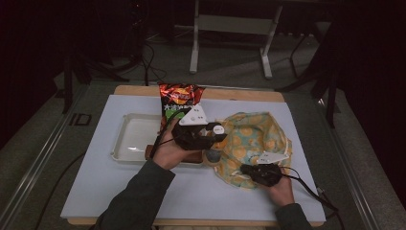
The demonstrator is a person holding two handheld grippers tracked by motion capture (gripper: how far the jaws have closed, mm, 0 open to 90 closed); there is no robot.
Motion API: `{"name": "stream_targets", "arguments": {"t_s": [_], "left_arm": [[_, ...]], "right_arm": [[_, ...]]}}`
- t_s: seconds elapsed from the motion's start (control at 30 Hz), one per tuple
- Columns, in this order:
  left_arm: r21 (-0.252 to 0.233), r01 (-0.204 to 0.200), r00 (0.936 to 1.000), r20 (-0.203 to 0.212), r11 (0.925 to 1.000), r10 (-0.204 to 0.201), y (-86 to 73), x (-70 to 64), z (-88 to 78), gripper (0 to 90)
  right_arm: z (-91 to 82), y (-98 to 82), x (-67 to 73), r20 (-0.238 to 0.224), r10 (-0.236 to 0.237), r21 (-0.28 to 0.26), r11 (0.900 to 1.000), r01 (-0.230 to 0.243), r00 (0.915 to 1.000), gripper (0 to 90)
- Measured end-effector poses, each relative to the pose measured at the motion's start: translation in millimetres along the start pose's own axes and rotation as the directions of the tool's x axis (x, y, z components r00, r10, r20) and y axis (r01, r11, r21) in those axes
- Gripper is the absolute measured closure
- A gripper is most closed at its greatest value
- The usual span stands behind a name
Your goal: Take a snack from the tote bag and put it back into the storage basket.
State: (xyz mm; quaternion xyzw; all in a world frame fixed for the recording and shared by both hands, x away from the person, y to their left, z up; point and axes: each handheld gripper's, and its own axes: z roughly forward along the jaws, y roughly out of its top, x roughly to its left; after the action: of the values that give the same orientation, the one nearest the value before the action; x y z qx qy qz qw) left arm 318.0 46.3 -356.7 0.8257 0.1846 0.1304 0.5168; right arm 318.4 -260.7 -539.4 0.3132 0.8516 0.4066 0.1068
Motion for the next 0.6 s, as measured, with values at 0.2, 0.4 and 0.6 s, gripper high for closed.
{"name": "stream_targets", "arguments": {"t_s": [0.2,0.4,0.6], "left_arm": [[0.005,-0.004,0.9998,-0.018,1.0,0.005,-3.6,4.0,-8.8,58.1],[0.007,-0.003,0.9995,-0.031,1.0,0.003,-7.8,8.7,-18.1,58.1],[0.012,-0.002,0.9987,-0.05,0.9999,0.002,-11.3,13.5,-27.2,58.1]], "right_arm": [[0.0,0.0,0.0,-0.001,0.0,-0.001,1.0,0.0,1.0,82.1],[0.1,-0.1,-0.2,-0.002,0.001,-0.001,1.0,-0.001,1.0,82.0],[0.1,-0.1,-0.2,-0.002,0.001,-0.001,1.0,-0.001,1.0,82.0]]}}
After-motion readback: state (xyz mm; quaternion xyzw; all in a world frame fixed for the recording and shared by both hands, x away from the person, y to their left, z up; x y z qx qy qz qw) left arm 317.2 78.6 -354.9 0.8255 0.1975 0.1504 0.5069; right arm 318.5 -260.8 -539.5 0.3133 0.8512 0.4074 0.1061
